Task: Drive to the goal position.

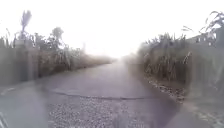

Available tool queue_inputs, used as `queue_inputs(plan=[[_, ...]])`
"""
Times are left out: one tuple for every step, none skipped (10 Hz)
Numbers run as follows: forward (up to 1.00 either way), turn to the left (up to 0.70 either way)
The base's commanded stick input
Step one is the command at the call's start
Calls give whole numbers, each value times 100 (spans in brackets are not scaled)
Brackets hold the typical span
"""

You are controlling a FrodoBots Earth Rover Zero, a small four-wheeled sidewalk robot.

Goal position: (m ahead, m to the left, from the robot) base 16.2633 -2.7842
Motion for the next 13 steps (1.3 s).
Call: queue_inputs(plan=[[70,-14],[70,-13],[70,-8],[70,-3],[70,0],[70,0],[70,0],[70,0],[70,0],[70,0],[70,0],[70,0],[70,-6]])
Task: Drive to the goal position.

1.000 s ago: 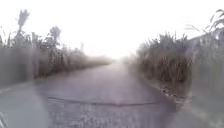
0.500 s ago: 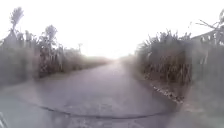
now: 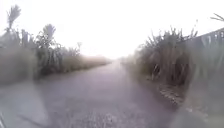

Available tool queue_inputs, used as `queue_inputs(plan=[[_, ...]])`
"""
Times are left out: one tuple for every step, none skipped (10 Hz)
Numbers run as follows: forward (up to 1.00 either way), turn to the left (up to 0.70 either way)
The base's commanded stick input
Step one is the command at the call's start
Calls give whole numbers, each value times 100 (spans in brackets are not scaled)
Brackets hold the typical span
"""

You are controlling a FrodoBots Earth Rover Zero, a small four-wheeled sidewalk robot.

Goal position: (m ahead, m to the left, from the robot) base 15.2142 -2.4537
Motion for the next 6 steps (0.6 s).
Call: queue_inputs(plan=[[70,-12],[70,-14],[70,-14],[70,-12],[70,-6],[70,0]])
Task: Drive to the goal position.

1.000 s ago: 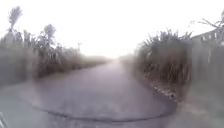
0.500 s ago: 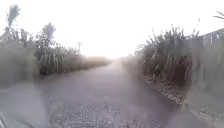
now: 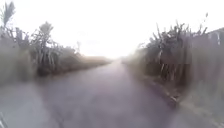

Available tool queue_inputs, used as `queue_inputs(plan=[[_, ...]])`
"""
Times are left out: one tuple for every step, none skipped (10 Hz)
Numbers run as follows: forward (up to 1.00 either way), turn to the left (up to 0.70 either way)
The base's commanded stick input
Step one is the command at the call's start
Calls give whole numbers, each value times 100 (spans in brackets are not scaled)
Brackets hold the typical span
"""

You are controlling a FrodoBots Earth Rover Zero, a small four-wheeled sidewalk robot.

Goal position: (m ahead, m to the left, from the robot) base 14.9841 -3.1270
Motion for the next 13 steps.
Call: queue_inputs(plan=[[70,0],[70,0],[70,0],[70,0],[70,0],[70,0],[70,0],[70,0],[70,0],[70,0],[70,-14],[70,-14],[70,-14]])
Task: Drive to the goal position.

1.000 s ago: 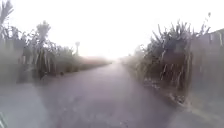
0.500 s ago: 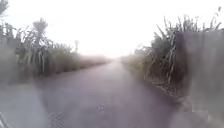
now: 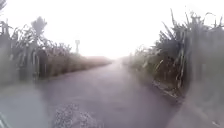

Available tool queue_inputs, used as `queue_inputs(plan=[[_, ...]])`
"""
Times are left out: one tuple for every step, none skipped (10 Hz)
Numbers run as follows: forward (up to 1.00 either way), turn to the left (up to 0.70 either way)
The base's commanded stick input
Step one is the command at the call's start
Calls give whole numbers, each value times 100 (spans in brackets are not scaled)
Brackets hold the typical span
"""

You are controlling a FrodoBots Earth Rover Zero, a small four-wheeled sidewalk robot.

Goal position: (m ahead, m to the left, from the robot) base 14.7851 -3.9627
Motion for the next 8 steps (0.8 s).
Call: queue_inputs(plan=[[70,-14],[70,-14],[70,-14],[70,-14],[70,-14],[70,-14],[70,-14],[70,-14]])
